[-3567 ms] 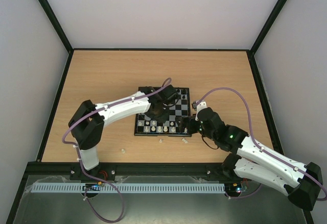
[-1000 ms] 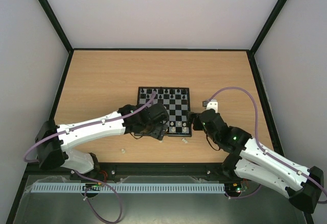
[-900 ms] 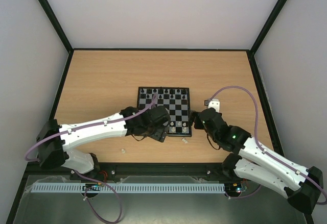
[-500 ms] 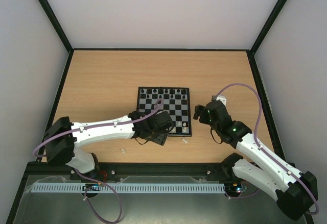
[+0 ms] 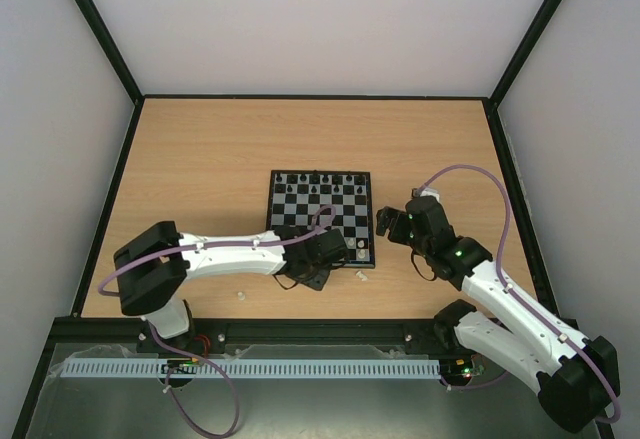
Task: Set up the chess pieces on the board
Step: Pick up the chess piece at the center of the board.
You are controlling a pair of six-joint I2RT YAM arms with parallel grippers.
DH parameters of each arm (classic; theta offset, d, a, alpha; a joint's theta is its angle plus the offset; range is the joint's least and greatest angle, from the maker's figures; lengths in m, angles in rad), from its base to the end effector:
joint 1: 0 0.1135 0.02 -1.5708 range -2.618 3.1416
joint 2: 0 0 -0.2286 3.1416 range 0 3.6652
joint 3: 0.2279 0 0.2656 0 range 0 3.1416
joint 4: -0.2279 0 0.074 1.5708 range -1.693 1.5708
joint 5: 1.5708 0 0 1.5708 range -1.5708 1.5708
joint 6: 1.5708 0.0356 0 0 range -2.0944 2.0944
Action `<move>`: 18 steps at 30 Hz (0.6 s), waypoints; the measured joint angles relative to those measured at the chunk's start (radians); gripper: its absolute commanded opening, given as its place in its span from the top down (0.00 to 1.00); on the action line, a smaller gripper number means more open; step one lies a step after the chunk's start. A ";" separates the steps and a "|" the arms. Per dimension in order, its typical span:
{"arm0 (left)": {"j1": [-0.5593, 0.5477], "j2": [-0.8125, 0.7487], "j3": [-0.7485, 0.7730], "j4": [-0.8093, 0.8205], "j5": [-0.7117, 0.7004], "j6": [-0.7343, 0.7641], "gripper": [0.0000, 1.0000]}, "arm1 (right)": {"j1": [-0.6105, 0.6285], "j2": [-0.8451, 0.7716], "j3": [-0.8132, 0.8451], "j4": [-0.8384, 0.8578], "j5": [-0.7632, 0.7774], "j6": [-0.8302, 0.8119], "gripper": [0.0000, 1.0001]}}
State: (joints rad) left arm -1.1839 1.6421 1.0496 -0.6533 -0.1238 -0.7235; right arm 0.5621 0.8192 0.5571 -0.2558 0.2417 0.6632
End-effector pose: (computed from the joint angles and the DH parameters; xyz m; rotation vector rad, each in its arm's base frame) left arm 0.1246 -0.2941 0.1432 0.6200 2.7721 -0.2779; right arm 0.1938 0.1120 0.2177 0.2548 2.0949 0.4944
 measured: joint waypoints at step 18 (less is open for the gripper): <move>0.006 0.107 -0.002 0.061 0.008 0.029 0.80 | -0.002 0.000 -0.002 0.002 -0.026 -0.005 0.01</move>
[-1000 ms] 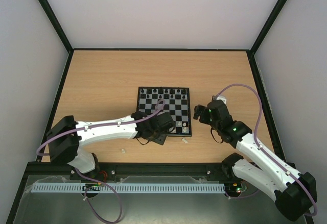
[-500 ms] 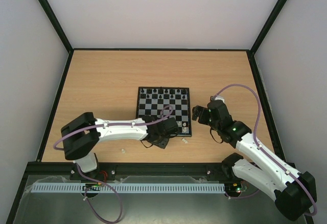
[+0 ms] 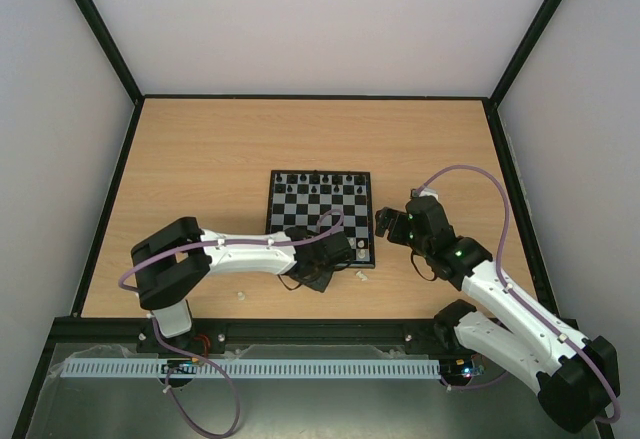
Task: Set up the chess pieces on the board
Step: Pick up the chess piece at the center of the board, then place the chess piece on the chessboard.
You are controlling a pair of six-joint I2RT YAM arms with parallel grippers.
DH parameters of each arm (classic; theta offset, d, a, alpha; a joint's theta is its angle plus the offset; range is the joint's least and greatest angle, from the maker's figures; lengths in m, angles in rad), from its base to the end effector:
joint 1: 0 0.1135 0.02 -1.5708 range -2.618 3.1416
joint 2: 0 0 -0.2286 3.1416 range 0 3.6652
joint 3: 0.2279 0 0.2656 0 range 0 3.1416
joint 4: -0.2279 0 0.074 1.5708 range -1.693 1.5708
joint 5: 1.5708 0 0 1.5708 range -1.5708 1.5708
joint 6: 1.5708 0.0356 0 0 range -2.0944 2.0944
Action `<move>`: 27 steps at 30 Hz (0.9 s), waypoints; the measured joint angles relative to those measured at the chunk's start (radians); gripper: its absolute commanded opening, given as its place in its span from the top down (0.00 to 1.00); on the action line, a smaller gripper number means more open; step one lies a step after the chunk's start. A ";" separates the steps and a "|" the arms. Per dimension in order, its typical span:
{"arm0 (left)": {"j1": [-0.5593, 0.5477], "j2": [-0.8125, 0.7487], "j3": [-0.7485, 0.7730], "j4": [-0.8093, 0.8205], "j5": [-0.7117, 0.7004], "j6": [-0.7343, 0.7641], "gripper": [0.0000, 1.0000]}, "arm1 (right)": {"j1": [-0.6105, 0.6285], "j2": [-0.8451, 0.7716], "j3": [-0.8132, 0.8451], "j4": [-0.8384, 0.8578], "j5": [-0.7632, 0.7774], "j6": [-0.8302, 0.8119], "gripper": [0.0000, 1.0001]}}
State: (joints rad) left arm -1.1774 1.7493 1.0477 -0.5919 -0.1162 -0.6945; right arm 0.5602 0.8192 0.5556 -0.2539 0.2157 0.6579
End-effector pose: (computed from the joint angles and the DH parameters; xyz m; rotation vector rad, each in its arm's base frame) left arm 0.1291 -0.3003 0.1121 0.6650 2.7980 -0.2239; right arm 0.1937 0.1125 0.2172 0.2360 2.1036 0.5151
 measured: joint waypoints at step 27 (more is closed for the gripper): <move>0.046 -0.055 0.201 -0.201 -0.024 0.058 0.96 | -0.003 0.000 -0.010 0.021 -0.027 -0.004 0.02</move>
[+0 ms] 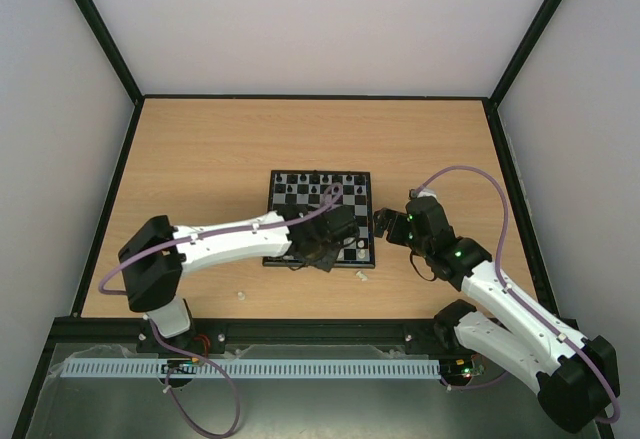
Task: Set up the chess pieces on the board
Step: Place the chess piece on the chessboard.
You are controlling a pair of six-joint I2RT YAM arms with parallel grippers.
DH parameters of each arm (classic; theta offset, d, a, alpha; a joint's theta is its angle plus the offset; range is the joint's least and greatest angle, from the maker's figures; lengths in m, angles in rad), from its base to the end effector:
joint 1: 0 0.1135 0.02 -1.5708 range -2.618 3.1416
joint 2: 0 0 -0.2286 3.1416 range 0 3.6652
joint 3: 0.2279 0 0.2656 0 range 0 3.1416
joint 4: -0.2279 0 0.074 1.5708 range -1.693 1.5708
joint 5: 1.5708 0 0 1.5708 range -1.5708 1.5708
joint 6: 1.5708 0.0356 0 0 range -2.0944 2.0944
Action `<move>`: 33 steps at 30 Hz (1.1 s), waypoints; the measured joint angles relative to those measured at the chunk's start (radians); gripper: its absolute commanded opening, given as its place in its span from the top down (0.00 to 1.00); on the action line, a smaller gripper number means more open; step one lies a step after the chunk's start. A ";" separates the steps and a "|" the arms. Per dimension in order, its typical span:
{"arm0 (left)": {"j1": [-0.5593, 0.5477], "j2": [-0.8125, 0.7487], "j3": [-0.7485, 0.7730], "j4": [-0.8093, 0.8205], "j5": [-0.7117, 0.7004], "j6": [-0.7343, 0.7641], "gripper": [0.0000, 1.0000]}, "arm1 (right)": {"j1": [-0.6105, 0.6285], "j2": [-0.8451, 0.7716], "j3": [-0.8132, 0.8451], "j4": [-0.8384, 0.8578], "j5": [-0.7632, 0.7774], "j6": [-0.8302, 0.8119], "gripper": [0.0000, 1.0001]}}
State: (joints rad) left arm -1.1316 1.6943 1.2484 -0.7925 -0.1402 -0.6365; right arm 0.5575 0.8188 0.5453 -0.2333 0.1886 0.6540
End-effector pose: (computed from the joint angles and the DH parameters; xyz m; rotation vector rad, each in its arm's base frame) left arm 0.1504 -0.3084 0.1796 0.6573 2.7361 -0.2398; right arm 0.1940 0.1131 0.2155 0.2192 2.1025 0.5432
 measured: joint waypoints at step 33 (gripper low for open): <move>0.148 0.175 0.151 0.051 0.064 0.203 0.93 | 0.000 0.014 -0.004 0.009 -0.011 -0.002 0.02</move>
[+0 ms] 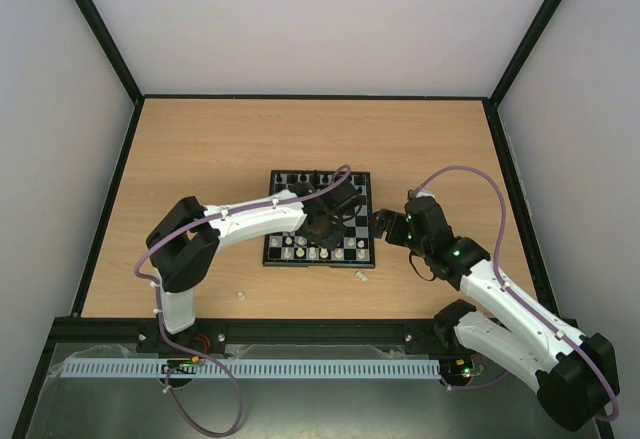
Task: Set up the chess pieces on the board
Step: Place the chess piece on the chessboard.
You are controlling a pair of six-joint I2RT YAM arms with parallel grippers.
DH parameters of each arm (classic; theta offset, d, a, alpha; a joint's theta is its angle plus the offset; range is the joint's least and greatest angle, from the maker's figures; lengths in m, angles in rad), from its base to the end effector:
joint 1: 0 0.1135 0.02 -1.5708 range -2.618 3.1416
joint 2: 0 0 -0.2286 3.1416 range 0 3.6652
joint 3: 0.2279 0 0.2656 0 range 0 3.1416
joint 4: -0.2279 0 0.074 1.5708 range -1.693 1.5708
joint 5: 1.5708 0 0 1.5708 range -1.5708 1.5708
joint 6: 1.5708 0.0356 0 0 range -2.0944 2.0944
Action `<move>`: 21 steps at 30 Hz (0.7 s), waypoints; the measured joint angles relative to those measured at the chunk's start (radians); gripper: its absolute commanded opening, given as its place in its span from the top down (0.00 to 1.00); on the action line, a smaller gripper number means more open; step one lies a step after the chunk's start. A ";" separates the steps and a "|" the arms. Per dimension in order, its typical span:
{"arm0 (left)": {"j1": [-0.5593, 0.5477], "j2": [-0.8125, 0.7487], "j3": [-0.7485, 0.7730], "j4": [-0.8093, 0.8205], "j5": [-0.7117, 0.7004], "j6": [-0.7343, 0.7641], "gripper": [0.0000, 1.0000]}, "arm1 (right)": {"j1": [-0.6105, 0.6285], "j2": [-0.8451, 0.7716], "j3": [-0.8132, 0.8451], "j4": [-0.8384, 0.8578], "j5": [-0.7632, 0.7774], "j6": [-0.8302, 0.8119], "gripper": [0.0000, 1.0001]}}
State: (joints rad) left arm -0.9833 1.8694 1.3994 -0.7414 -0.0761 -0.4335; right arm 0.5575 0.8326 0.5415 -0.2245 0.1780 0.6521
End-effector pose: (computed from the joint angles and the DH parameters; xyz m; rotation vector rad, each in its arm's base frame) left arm 0.2149 -0.3178 0.1658 0.7438 2.7088 -0.2508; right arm 0.1952 0.1143 0.2121 0.2106 2.1144 0.5473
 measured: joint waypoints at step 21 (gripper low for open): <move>0.002 0.056 -0.038 0.042 0.024 0.000 0.90 | 0.000 0.006 -0.013 0.014 -0.018 -0.001 0.01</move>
State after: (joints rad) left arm -0.9810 1.9251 1.3617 -0.6994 -0.0525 -0.4332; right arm 0.5571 0.8391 0.5289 -0.2108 0.1600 0.6510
